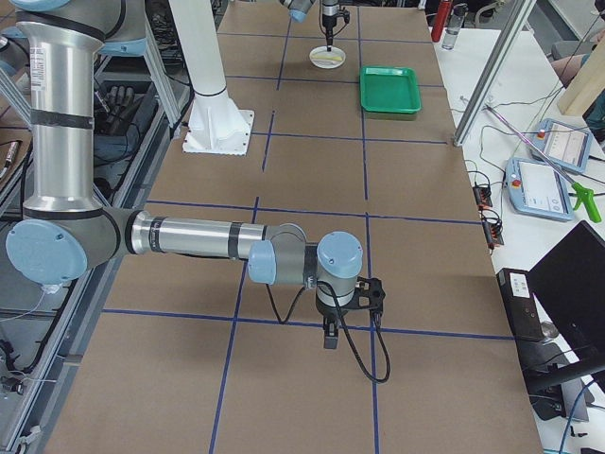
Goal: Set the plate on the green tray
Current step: 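Grasp the rim of the white plate with the left gripper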
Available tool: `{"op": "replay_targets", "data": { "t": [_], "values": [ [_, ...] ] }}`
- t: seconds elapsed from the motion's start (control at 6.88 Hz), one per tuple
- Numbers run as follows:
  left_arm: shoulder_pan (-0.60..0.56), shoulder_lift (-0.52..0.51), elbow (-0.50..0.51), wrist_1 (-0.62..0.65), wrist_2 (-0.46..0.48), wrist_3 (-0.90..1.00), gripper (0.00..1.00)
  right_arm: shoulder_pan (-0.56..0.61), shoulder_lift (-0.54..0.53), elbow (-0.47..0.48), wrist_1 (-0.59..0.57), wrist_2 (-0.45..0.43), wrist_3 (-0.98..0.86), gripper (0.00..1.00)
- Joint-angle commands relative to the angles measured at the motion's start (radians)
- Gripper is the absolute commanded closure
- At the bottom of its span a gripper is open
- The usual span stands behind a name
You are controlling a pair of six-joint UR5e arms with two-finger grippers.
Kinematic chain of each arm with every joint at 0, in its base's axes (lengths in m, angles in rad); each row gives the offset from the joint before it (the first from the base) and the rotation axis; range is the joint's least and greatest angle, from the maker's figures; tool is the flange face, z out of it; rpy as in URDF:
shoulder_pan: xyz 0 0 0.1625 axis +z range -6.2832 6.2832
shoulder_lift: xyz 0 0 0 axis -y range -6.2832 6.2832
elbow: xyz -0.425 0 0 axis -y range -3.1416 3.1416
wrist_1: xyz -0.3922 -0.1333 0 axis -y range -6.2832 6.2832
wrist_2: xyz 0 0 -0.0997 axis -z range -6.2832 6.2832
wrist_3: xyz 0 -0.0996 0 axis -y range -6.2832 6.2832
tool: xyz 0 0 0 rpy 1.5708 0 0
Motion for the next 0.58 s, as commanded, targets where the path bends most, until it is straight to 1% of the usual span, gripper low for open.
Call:
{"op": "replay_targets", "data": {
  "t": [0.0,0.15,0.29,0.44],
  "values": [
    [0.000,-0.013,-0.029,-0.001,-0.048,-0.005,1.00,0.000,0.000,0.000,0.000,0.001,0.000,0.00],
    [-0.001,-0.016,-0.081,0.000,-0.166,-0.022,1.00,0.000,0.000,0.000,0.000,0.000,0.000,0.00],
    [-0.006,-0.060,-0.120,0.000,-0.206,-0.189,1.00,0.000,0.000,0.000,0.000,0.000,0.000,0.00],
    [-0.006,-0.179,-0.111,0.008,-0.202,-0.389,1.00,0.000,0.002,0.000,0.000,0.001,0.000,0.00]
  ]
}}
